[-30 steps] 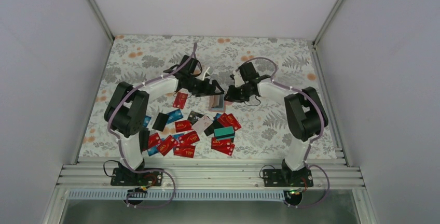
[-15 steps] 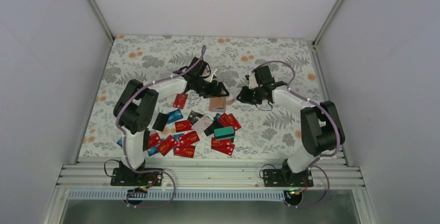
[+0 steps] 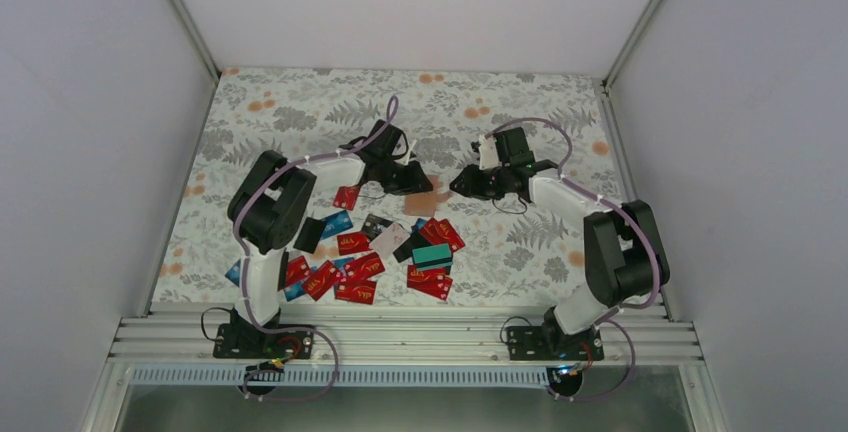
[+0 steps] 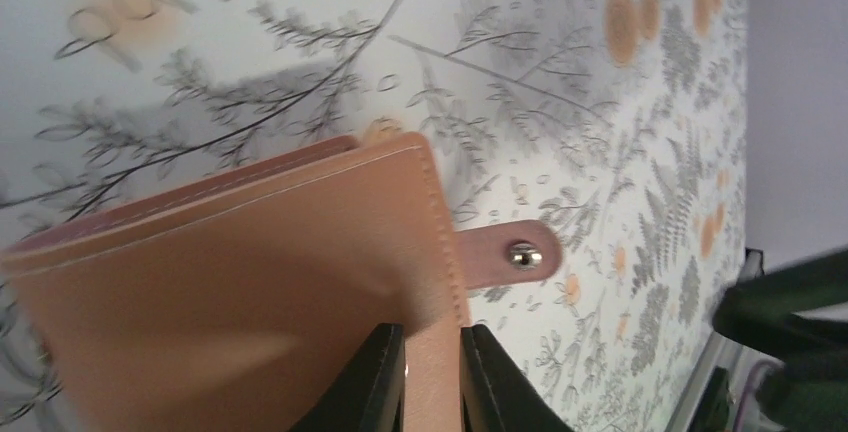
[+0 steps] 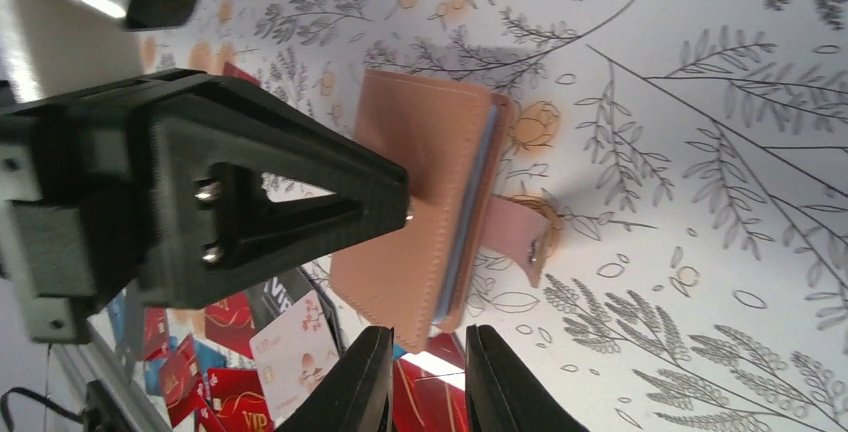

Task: Put the credit cards into the card holder

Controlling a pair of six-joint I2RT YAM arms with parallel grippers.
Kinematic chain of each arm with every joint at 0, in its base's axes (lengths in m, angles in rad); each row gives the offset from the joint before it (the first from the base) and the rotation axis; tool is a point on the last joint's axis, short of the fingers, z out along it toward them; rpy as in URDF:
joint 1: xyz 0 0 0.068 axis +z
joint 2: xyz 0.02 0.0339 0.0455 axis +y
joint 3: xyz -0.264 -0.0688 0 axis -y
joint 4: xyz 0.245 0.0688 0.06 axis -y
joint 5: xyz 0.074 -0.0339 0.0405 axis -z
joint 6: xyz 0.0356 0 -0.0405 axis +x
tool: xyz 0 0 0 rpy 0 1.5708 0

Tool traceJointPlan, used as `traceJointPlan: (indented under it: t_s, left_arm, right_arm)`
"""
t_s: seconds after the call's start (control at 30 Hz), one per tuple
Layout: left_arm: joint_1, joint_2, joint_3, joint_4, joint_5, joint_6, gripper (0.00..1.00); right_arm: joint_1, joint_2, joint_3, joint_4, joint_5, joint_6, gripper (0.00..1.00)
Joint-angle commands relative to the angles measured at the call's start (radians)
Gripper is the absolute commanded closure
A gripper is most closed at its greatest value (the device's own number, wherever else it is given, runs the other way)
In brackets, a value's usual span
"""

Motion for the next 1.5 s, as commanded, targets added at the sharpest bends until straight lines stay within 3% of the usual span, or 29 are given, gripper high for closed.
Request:
traceJointPlan:
  t_s: [0.0, 0.17, 0.5, 0.9, 1.1, 1.47]
  left_arm:
    - [-0.009, 0.000, 0.026, -0.076, -0.094, 0.022, 0.86]
    - [-0.013, -0.002, 0.062, -0.210, -0.199, 0.082, 0.94]
    - [-0.037, 0.028, 0.068, -0.214, -0.180, 0.123, 0.94]
    - [-0.042, 0.054, 0.072, -0.221, -0.197, 0.129, 0.95]
    - [-0.043, 0.058, 0.073, -0.221, -0.197, 0.133, 0.95]
    - [-0.042, 0.053, 0.067, -0.215, -0.194, 0.124, 0.95]
  right_arm:
    - [-0.006, 0.019, -0.004, 0.043, -0.075, -0.017, 0.78]
    - [-0.007, 0.037, 0.009, 0.043, -0.049, -0.006, 0.78]
    - [-0.008, 0.114, 0.058, -0.029, 0.110, -0.046, 0.78]
    - [-0.009, 0.202, 0.103, -0.029, 0.058, -0.056, 0.82]
    - [-0.008, 0.208, 0.108, -0.031, 0.052, -0.053, 0.95]
    - [0.008, 0.205, 0.133, -0.044, 0.003, -0.054, 0.96]
